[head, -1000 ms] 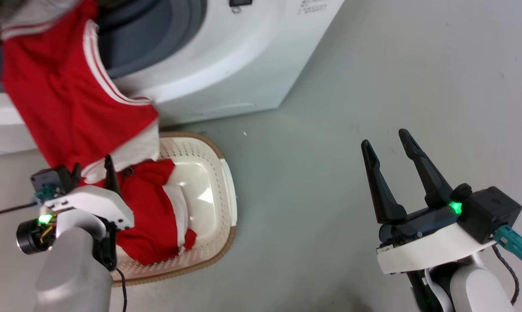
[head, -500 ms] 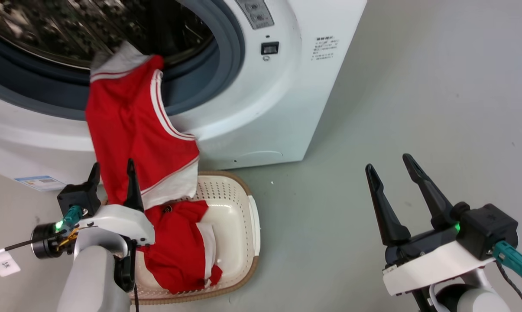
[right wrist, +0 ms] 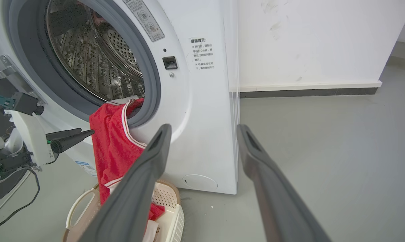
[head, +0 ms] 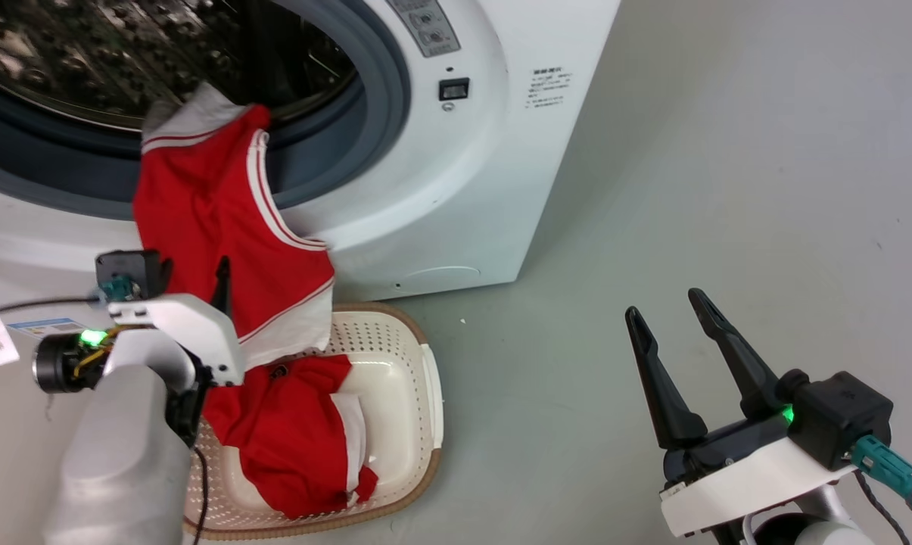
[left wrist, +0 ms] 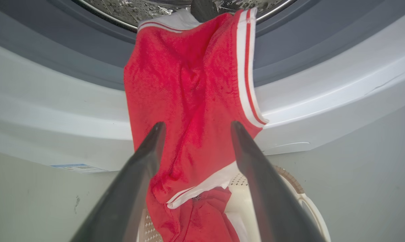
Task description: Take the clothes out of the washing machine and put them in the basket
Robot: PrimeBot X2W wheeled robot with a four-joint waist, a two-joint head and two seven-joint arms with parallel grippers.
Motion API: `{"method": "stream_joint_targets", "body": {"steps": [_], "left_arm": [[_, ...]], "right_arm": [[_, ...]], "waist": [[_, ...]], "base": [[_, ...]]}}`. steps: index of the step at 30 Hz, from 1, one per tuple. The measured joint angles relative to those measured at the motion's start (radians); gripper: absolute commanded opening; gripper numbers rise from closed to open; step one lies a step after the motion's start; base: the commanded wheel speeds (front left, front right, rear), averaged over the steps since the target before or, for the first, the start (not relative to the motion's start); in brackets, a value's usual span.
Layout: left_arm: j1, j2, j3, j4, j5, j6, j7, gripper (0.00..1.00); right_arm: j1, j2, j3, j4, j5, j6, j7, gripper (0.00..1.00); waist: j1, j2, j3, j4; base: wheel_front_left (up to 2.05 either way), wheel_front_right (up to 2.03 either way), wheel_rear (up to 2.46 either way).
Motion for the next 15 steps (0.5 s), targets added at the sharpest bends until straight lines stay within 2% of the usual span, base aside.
{"method": "stream_joint_targets", "body": {"steps": [4, 15], "left_arm": [[-0.081, 0.060, 0.004, 0.111, -0.017, -0.004, 0.098, 1.00], [-0.210, 0.141, 0.023, 0.227, -0.041, 0.002, 0.146, 1.00]], "right_arm": [[-0.003, 0.000, 0.007, 0.010, 0.020, 0.000, -0.021, 1.00], [-0.049, 0.000, 0.027, 0.046, 0.048, 0.000, -0.064, 1.00]], "waist": [[0.0001, 0.0000, 0.046, -0.038], [0.0003, 0.0001, 0.149, -0.102]], "base": [[0.00, 0.00, 0.00], [0.00, 0.00, 0.00]]}}
